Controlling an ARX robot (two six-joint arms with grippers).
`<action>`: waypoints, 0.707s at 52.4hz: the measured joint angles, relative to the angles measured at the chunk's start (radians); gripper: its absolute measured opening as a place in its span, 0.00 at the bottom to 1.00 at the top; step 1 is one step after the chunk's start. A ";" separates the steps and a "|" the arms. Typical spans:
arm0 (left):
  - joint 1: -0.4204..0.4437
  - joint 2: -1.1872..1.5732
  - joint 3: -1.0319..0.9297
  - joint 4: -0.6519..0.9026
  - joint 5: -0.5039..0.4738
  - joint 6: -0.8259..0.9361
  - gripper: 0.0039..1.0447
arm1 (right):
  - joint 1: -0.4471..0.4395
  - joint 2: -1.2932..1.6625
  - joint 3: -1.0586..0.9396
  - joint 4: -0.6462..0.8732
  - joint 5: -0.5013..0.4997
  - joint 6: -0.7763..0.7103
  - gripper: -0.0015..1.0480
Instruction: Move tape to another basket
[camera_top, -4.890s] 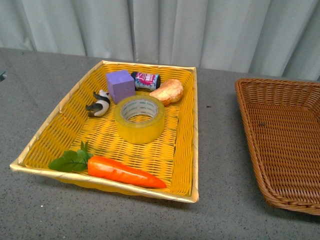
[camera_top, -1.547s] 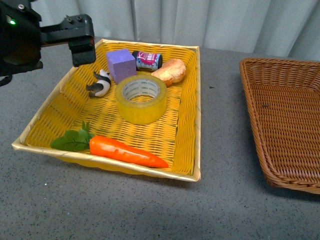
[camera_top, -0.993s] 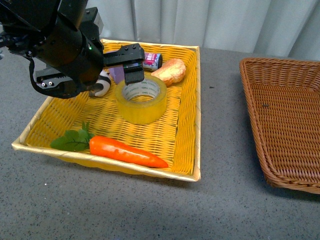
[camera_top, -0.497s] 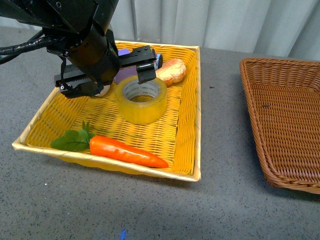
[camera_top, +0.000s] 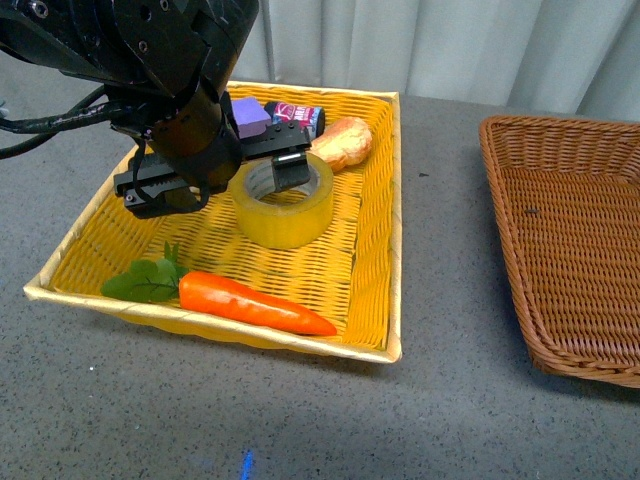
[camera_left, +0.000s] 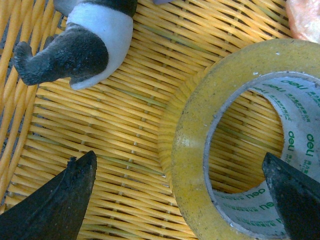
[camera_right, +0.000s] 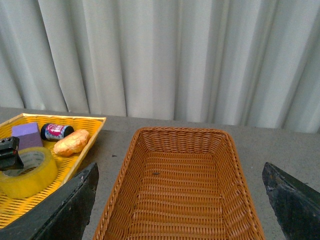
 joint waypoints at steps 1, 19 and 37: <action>0.000 0.001 0.001 0.000 0.000 0.000 0.94 | 0.000 0.000 0.000 0.000 0.000 0.000 0.91; 0.000 0.020 0.012 -0.013 0.000 -0.001 0.50 | 0.000 0.000 0.000 0.000 0.000 0.000 0.91; -0.003 0.020 0.027 -0.021 0.001 -0.008 0.15 | 0.000 0.000 0.000 0.000 0.000 0.000 0.91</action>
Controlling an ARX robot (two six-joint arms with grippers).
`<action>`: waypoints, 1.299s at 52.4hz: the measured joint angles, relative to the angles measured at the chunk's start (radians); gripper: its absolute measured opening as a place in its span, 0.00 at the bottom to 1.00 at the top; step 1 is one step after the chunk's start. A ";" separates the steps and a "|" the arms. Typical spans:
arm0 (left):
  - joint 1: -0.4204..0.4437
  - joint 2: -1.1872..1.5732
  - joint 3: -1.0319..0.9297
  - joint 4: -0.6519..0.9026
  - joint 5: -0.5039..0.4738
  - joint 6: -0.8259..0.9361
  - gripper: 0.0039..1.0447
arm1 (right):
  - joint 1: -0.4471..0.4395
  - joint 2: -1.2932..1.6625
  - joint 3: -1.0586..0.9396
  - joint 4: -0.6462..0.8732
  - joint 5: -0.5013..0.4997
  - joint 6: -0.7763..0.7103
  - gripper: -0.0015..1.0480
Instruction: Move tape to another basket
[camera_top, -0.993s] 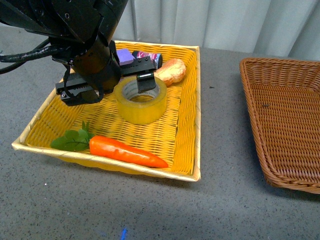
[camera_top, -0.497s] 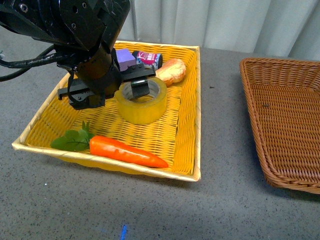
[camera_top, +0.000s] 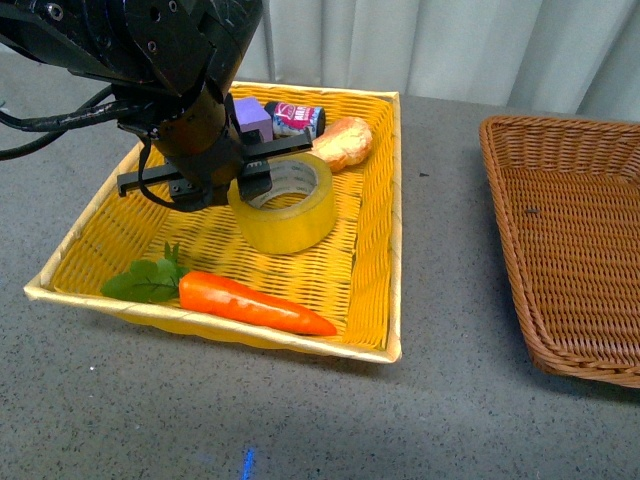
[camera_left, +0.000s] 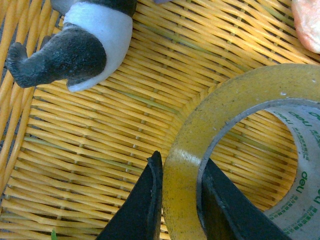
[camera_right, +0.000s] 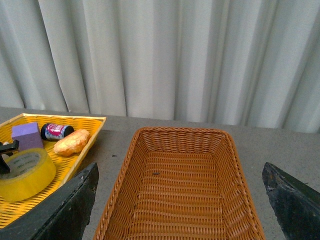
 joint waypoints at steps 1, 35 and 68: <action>0.000 0.000 0.000 0.000 0.002 0.000 0.15 | 0.000 0.000 0.000 0.000 0.000 0.000 0.91; -0.076 -0.170 -0.047 0.252 0.265 0.629 0.15 | 0.000 0.000 0.000 0.000 0.000 0.000 0.91; -0.234 -0.121 0.151 0.061 0.507 1.299 0.15 | 0.000 0.000 0.000 0.000 0.000 0.000 0.91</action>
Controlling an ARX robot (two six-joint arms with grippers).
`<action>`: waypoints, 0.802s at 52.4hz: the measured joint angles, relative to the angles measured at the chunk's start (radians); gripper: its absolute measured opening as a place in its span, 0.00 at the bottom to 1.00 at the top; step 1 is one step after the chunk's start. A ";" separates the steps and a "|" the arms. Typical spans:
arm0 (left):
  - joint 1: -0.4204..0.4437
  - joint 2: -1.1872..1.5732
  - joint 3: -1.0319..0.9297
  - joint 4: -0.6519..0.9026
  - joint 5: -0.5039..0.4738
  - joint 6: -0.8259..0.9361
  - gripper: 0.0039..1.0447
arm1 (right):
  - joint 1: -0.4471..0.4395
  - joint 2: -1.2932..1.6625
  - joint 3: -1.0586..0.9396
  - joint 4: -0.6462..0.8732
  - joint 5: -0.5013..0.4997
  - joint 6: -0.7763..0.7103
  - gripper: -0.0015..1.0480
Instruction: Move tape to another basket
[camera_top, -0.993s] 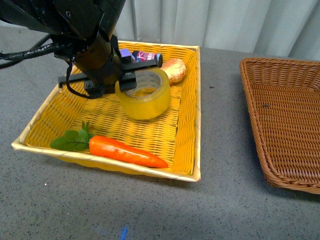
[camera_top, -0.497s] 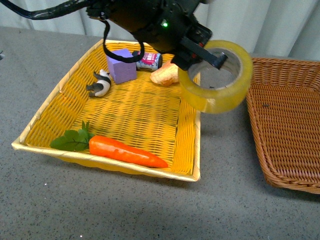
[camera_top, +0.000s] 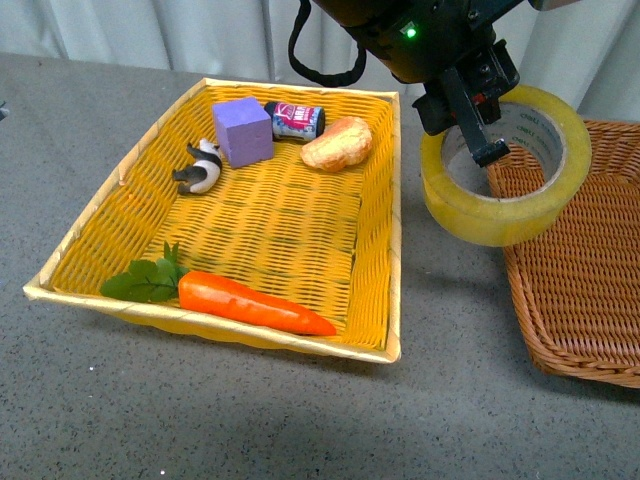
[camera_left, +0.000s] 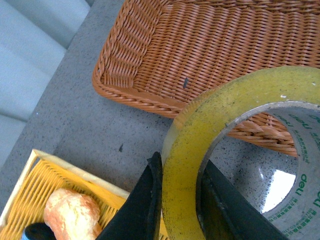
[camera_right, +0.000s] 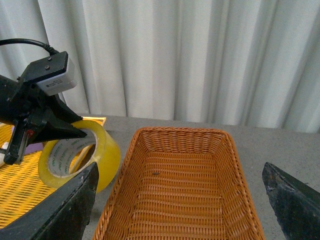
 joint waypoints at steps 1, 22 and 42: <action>-0.002 0.002 0.003 -0.006 0.003 0.013 0.15 | 0.000 0.000 0.000 0.000 0.000 0.000 0.91; -0.018 0.005 0.008 -0.039 0.045 0.092 0.15 | 0.000 0.000 0.000 0.000 0.000 0.000 0.91; -0.018 0.005 0.008 -0.040 0.045 0.097 0.15 | 0.032 0.543 0.190 0.083 -0.266 -0.232 0.91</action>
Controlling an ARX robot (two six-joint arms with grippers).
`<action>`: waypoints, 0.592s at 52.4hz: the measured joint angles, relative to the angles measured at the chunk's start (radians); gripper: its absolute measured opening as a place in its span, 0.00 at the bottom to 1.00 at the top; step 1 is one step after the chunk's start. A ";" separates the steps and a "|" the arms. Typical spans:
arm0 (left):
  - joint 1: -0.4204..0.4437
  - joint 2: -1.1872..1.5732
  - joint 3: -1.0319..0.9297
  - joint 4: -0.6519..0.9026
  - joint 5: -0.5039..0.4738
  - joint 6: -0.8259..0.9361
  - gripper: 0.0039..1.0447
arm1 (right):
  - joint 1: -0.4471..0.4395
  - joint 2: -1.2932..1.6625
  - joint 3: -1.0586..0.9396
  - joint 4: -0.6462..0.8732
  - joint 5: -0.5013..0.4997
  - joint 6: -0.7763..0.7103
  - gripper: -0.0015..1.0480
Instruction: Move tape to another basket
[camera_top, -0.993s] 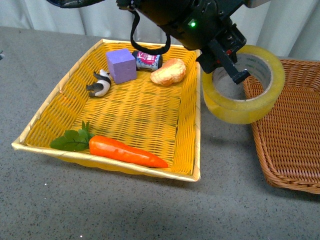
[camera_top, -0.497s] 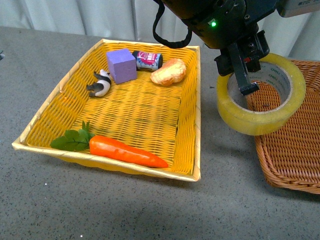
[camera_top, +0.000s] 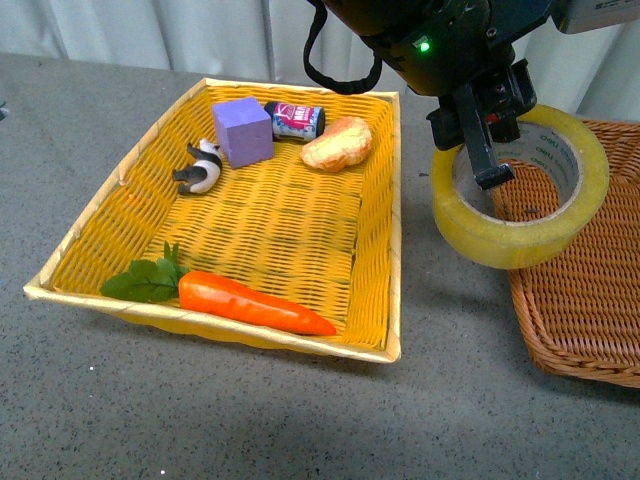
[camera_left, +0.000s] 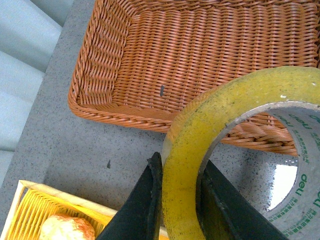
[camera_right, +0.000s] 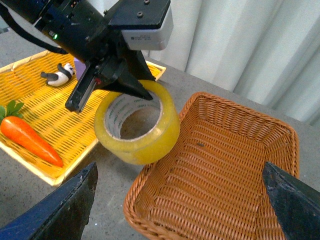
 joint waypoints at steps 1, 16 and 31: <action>0.000 0.000 0.000 0.000 0.000 0.000 0.15 | 0.001 0.036 0.013 0.014 0.011 0.002 0.91; 0.000 0.000 0.000 0.000 -0.002 0.000 0.15 | 0.031 0.452 0.191 0.037 0.095 0.153 0.91; 0.000 0.000 0.000 0.000 0.000 0.000 0.15 | 0.060 0.721 0.336 0.115 0.146 0.225 0.91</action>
